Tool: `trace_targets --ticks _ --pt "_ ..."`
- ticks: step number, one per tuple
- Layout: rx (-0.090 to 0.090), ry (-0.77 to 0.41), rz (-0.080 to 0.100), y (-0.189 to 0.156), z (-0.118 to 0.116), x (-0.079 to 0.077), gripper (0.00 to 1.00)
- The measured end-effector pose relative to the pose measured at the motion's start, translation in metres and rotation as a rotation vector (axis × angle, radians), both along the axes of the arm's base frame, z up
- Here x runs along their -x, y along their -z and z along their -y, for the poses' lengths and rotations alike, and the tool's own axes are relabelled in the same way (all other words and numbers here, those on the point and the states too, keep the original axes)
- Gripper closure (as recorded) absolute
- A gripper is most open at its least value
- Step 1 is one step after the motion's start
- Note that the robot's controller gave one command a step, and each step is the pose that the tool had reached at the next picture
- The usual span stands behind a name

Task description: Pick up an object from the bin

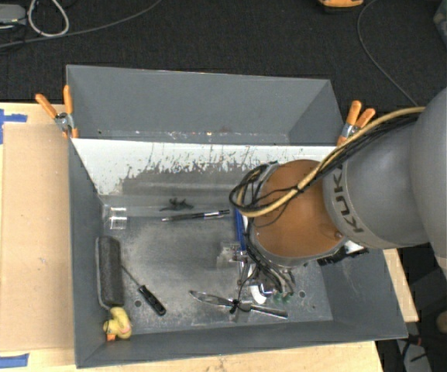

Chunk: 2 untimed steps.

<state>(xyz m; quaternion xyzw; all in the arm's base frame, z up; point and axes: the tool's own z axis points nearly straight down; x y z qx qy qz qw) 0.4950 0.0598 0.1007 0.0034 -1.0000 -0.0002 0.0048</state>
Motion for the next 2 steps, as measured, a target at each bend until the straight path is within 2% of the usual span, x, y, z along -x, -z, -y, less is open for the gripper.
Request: trace_targets --ticks 1,2 --pt "-0.002 0.124 0.014 0.0272 -0.0027 0.0078 0.00" --pt "0.000 0.160 0.001 0.0311 -0.0021 0.0030 1.00"
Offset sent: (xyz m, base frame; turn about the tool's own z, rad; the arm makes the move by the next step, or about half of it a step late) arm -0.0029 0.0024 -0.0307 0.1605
